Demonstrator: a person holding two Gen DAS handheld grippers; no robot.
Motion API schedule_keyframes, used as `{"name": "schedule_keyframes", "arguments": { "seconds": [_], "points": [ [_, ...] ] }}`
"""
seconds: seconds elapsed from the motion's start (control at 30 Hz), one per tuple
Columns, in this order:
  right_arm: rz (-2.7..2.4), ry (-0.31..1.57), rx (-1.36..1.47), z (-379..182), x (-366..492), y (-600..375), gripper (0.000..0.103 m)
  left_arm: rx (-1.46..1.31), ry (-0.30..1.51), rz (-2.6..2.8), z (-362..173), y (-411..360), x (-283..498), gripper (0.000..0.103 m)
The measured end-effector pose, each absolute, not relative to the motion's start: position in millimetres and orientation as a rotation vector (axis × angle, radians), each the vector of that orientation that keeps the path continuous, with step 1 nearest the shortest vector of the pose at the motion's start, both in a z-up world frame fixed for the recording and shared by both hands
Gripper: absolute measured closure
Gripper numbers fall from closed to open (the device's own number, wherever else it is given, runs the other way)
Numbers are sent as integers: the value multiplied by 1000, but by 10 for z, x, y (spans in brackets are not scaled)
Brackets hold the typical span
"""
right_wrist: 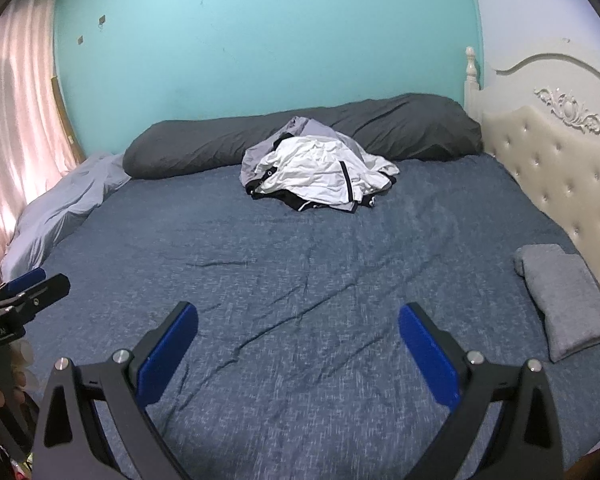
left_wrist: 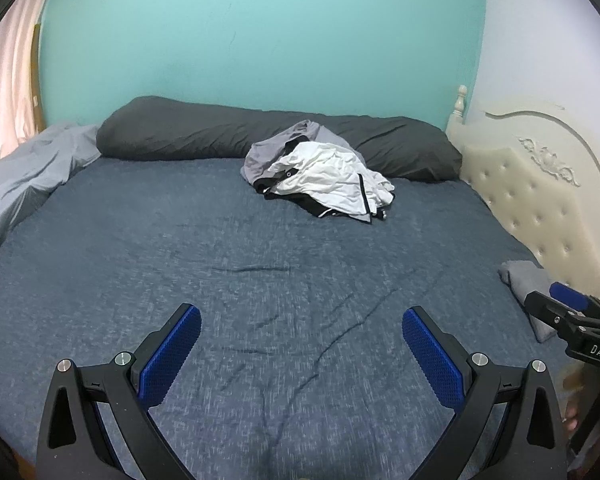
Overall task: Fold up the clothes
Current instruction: 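Move the right tool to the clothes pile and close it on the white garment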
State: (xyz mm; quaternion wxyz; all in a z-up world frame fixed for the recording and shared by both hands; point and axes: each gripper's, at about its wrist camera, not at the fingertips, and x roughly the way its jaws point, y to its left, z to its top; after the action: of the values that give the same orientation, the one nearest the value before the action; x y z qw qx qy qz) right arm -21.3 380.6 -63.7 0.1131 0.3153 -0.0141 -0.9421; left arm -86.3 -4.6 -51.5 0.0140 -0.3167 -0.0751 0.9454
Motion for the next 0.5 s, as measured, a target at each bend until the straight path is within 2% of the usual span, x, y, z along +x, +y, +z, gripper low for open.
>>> {"name": "schedule_keyframes", "arguments": {
  "seconds": [0.23, 0.5],
  "points": [
    [-2740, -10, 957, -905, -866, 3813, 2, -985, -249, 2960, -793, -134, -1326, 0],
    [-2706, 22, 990, -1271, -1600, 3814, 2, -1080, -348, 2952, -1359, -345, -1866, 0]
  ]
}}
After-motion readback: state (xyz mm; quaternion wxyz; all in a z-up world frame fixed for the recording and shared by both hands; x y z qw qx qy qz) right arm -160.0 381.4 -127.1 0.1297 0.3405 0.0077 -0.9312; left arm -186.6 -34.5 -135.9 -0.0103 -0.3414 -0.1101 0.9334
